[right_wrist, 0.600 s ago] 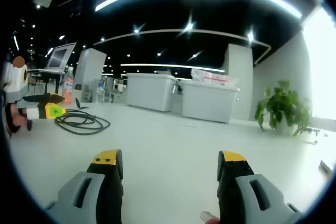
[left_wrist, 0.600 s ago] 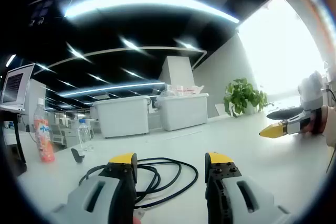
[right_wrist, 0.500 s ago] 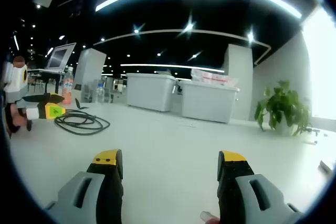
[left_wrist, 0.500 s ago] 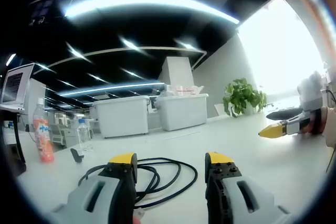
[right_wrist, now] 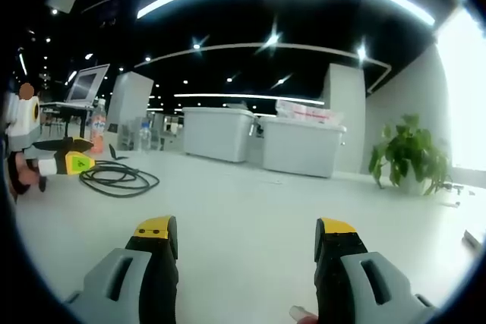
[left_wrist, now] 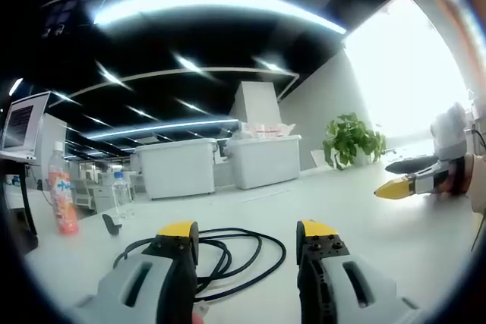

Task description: Coil the Type-C to USB data cable on the desktop and secure it with Velcro straps.

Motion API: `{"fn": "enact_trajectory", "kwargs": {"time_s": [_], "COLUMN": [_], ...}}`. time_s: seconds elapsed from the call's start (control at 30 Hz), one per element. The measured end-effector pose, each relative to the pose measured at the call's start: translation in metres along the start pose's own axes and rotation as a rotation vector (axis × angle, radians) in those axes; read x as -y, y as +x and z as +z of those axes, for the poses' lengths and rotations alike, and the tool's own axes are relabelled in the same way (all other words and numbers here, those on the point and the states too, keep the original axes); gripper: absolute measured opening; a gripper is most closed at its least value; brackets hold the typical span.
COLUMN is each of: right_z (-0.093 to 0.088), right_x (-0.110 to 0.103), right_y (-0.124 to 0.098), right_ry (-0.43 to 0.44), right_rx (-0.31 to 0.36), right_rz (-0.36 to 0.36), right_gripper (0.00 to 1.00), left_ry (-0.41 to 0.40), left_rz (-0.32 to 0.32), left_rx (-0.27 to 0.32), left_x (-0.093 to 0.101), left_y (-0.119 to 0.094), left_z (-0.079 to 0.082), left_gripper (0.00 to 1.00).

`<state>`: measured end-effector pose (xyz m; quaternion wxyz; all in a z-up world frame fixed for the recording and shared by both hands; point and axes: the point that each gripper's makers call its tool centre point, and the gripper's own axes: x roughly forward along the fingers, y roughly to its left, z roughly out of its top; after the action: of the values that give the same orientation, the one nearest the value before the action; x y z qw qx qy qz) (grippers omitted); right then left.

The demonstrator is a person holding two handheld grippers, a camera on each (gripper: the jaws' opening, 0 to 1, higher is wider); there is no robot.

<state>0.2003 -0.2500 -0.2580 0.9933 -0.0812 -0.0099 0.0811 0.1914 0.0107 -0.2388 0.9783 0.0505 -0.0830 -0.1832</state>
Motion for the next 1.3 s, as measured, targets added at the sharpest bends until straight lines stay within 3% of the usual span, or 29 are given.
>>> {"fn": "enact_trajectory", "kwargs": {"time_s": [0.17, 0.3, 0.4, 0.6, 0.7, 0.8, 0.93, 1.1, 1.3], "right_z": [-0.004, 0.002, 0.0, 0.002, 0.005, 0.007, 0.008, 0.009, 0.014], "right_x": [0.005, 0.002, -0.004, -0.009, -0.007, -0.003, -0.007, -0.014, -0.017], "right_y": [0.0, 0.002, 0.006, 0.004, 0.001, 0.0, -0.001, -0.001, -0.003], "right_ry": [0.062, 0.087, 0.097, 0.074, 0.092, 0.119, 0.134, 0.109, 0.158], "right_rx": [-0.015, 0.016, 0.002, 0.007, 0.028, 0.037, 0.048, 0.045, 0.074], "right_rz": [-0.012, 0.0, 0.026, 0.045, 0.044, 0.042, 0.062, 0.091, 0.123], "right_gripper": [0.72, 0.71, 0.71, 0.71, 0.71, 0.71, 0.7, 0.7, 0.7], "left_ry": [-0.017, -0.039, -0.04, -0.028, -0.02, -0.096, -0.06, 0.05, 0.102], "left_rz": [-0.014, -0.024, -0.005, 0.009, -0.025, -0.077, -0.028, 0.046, 0.091], "left_rx": [-0.041, -0.029, -0.028, 0.047, 0.07, 0.063, 0.02, -0.114, -0.145], "left_x": [-0.001, 0.0, -0.003, 0.0, 0.01, 0.013, -0.018, -0.059, -0.103], "left_y": [0.005, 0.005, 0.004, 0.0, 0.0, 0.001, -0.005, -0.017, -0.015], "left_z": [-0.007, -0.004, -0.005, 0.01, 0.015, 0.016, 0.013, -0.002, 0.004], "left_gripper": [0.52, 0.52, 0.52, 0.51, 0.51, 0.51, 0.51, 0.43, 0.43]}}
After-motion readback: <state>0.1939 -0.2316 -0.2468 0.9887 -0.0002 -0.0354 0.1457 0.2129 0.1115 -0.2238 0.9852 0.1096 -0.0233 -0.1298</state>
